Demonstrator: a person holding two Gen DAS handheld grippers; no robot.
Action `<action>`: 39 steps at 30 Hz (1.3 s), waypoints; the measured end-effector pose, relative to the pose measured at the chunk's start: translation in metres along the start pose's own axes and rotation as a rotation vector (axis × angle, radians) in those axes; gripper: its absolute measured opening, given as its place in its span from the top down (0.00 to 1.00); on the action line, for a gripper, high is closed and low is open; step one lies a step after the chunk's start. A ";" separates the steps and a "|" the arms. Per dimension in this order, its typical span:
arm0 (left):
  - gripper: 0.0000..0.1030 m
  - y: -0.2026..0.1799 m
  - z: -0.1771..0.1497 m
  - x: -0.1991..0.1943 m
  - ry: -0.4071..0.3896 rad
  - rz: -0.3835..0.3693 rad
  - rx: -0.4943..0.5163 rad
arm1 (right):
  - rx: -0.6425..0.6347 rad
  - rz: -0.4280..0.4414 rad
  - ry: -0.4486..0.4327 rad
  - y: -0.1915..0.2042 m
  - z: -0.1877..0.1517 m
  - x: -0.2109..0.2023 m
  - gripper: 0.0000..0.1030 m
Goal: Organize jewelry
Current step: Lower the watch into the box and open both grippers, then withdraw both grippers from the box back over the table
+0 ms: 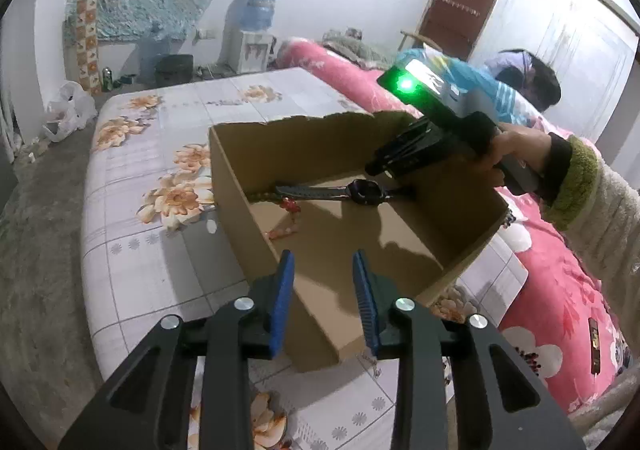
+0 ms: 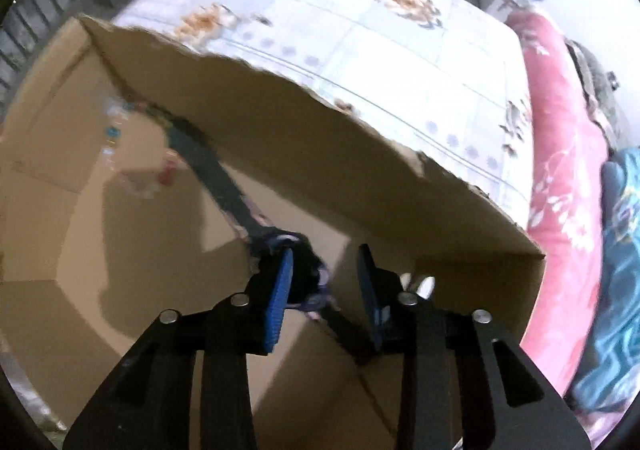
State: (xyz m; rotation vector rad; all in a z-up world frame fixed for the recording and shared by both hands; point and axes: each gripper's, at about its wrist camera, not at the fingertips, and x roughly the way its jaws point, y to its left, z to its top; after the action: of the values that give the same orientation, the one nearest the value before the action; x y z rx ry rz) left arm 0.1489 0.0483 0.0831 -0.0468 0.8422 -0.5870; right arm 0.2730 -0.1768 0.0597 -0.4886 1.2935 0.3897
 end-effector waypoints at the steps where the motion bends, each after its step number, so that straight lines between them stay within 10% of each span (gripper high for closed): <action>1: 0.67 0.001 -0.005 -0.005 -0.018 -0.002 -0.006 | -0.018 0.006 -0.006 0.009 0.002 -0.005 0.78; 8: 0.45 0.002 -0.039 -0.019 -0.052 0.054 -0.015 | 0.061 0.026 -0.125 0.035 -0.018 -0.050 0.78; 19: 0.29 -0.011 -0.103 0.013 0.136 0.158 -0.005 | 0.247 0.125 -0.569 0.059 -0.129 -0.114 0.23; 27: 0.26 -0.025 -0.125 0.044 0.217 0.234 0.021 | 0.549 0.178 -0.498 0.077 -0.213 -0.056 0.14; 39: 0.08 -0.032 -0.128 0.066 0.191 0.324 0.060 | 0.547 -0.109 -0.454 0.117 -0.218 -0.045 0.08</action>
State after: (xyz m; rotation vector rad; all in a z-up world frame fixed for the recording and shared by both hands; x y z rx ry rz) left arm 0.0767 0.0121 -0.0400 0.2007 0.9926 -0.3135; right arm 0.0228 -0.1993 0.0456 -0.0003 0.8744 0.0375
